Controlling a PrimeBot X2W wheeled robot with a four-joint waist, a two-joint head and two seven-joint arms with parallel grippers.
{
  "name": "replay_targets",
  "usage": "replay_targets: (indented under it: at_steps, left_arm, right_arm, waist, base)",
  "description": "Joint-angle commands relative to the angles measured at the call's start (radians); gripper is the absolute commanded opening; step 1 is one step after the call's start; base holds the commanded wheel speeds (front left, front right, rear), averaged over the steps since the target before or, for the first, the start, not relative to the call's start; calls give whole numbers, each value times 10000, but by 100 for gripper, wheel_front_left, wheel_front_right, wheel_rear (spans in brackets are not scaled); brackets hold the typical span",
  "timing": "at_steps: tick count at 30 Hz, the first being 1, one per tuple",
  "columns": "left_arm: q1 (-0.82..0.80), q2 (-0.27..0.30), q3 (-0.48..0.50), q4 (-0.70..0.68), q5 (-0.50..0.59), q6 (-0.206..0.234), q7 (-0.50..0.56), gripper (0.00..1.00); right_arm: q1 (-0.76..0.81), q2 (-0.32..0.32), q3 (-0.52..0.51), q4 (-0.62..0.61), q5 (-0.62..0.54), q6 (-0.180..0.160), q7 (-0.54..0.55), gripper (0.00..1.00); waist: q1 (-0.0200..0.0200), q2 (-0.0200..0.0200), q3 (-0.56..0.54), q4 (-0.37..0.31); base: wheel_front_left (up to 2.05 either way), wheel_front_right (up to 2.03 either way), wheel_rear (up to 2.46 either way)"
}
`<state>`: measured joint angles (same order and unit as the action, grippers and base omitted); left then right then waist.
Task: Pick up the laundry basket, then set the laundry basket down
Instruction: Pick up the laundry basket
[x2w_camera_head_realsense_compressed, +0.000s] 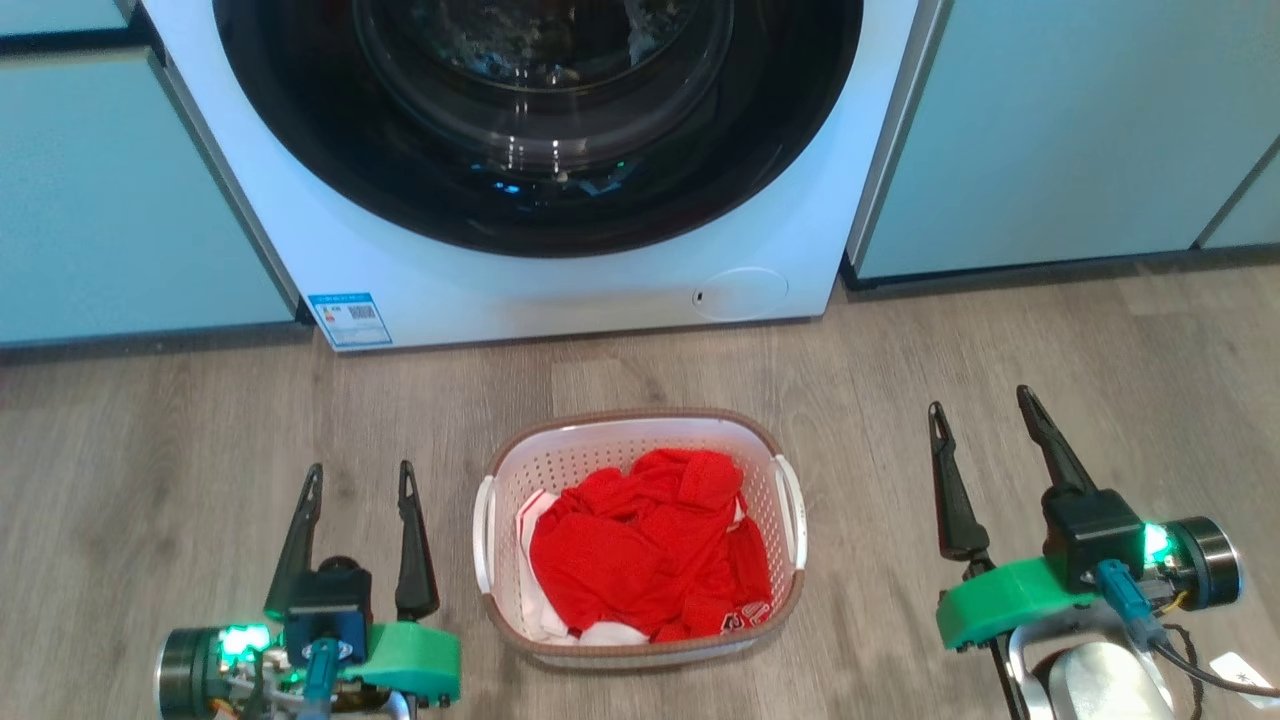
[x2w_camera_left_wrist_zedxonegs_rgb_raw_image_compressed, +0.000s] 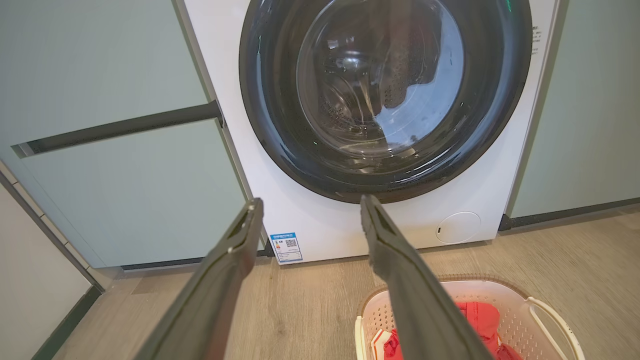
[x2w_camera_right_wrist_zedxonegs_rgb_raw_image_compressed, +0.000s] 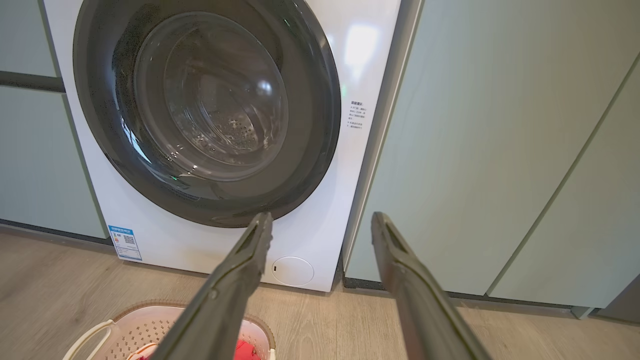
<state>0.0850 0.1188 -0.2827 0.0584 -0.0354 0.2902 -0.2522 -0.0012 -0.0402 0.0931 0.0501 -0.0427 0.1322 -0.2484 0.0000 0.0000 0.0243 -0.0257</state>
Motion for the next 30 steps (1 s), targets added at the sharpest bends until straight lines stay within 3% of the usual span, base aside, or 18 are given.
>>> replay_targets:
  at_steps: [1, 9, 16, 22, 30]
  left_arm:
    - [-382, -61, 355, -223, 91, -8, -95, 100]
    - [-897, -193, 307, 31, 22, -217, -95, 100]
    - [-2234, -396, 345, 577, -145, -555, -95, 100]
    - [-3766, -528, 189, 1756, -135, -958, -95, 100]
    - [-5365, -658, 144, 3349, -404, -1096, -95, 100]
  right_arm:
    - [-364, -100, 162, -233, 49, -15, -134, 100]
    - [-852, -100, 38, -31, 195, -15, -134, 100]
    - [-2051, -100, -170, 573, 440, -15, -134, 100]
    - [-3277, -100, -477, 1301, 559, -15, -134, 100]
    - [-4640, -100, -554, 2470, 475, -15, -134, 100]
  waist:
    - [0, 0, 194, 9]
    - [0, 0, 1146, 58]
    - [0, 0, 3036, 142]
    - [0, 0, 4791, 345]
    - [0, 0, 6636, 668]
  base:
    - [0, 0, 0]
    - [0, 0, 0]
    - [0, 0, 0]
    - [0, 0, 0]
    - [0, 0, 0]
